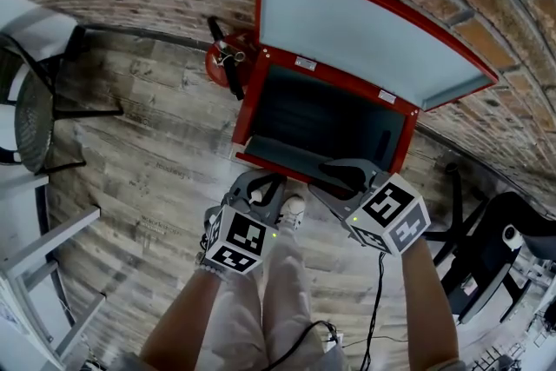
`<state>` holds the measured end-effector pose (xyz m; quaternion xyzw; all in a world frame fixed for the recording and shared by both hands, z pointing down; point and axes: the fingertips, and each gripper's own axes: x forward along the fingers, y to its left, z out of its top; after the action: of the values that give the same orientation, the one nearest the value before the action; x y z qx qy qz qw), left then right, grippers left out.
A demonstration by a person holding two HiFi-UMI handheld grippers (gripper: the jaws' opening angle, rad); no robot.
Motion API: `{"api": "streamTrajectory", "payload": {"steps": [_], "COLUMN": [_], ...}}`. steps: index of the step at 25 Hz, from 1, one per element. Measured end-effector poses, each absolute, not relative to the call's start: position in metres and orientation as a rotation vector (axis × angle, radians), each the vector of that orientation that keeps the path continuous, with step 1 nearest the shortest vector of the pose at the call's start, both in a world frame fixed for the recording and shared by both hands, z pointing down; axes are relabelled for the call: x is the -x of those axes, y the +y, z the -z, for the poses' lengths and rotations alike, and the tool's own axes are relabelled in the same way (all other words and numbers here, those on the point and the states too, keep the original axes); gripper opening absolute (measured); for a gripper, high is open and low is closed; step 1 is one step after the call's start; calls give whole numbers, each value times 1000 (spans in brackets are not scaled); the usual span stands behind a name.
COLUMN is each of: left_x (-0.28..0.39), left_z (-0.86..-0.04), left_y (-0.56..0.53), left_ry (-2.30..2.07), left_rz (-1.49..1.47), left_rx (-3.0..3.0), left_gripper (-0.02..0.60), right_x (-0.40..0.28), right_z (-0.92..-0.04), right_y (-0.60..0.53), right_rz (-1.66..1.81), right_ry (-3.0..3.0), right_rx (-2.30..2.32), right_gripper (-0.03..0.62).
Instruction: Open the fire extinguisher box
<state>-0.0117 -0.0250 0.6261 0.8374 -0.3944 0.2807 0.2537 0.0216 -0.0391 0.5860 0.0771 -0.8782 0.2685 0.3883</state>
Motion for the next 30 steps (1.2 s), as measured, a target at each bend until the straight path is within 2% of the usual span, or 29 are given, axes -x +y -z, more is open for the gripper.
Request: {"api": "streamTrajectory", "payload": {"steps": [6,13,30], "left_x": [11,12,37], "left_z": [-625,-627,-613], "left_y": [-20,-11,38], "left_ry": [-1056,-1022,-947], "left_rz": [-773,-796,-836], "left_rx": [-2295,-2321,-2351], "left_gripper": [0,2,0], "right_x": [-21,-20,-17], "right_z": [-598,-610,-626], "right_y": [-23,-8,41], "right_rz": [-680,-606,-628], "right_ry": [-2160,-2104,-2057], "right_rx": [-69,1,86], "right_gripper": [137,81,75]}}
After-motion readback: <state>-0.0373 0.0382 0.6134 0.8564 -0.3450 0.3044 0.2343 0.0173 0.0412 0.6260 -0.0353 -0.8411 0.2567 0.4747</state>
